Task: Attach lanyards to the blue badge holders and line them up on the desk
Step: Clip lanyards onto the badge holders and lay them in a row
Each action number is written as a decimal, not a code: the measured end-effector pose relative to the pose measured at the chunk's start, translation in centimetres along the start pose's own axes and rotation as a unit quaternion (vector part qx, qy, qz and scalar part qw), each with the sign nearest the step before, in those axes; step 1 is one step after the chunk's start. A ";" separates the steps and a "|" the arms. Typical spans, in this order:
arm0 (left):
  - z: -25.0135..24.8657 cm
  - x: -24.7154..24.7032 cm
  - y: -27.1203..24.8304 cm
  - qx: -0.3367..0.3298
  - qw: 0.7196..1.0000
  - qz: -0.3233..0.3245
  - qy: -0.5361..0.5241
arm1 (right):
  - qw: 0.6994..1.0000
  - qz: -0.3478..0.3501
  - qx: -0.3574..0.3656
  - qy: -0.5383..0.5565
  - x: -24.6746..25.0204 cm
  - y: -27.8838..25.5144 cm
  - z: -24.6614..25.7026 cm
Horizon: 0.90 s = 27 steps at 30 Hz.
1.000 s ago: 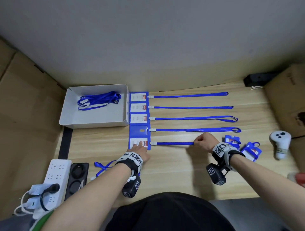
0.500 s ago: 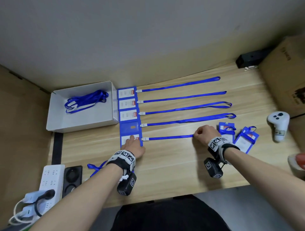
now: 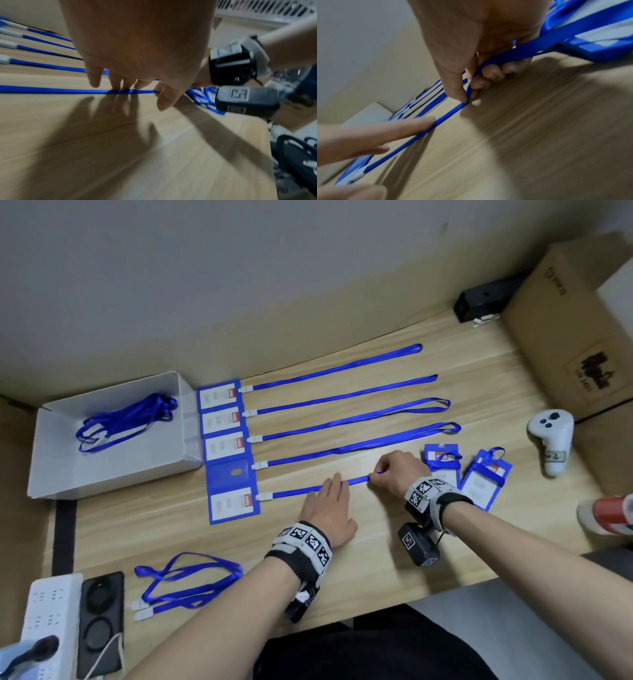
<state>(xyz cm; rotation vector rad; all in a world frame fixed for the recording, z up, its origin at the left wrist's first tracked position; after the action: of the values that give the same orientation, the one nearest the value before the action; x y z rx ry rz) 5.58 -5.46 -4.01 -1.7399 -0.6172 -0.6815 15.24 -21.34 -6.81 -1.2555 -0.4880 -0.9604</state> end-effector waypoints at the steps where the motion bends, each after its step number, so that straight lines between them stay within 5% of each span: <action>1: -0.4 -0.7 0.3 0.015 1.000 0.010 0.023 | 1.000 -0.003 0.006 -0.003 0.0 0.0 -0.3; 27: -0.9 0.9 0.8 0.053 0.994 0.094 0.004 | 0.995 -0.060 -0.024 0.081 5.3 0.6 -12.9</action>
<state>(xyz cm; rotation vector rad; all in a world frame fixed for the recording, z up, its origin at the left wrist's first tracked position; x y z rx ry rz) 6.63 -6.52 -3.72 -1.6705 -0.4688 -0.5146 16.24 -35.28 -6.77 -1.1899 -0.4195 -1.1712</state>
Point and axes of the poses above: each hand's wrist, its own y-axis towards the middle knuckle, its own x-axis out of the back of the hand, z = x × y, the point moved 3 cm from there along y, towards the middle knuckle, and after that the axes turned 5 degrees about -x, right-handed, at the moved point
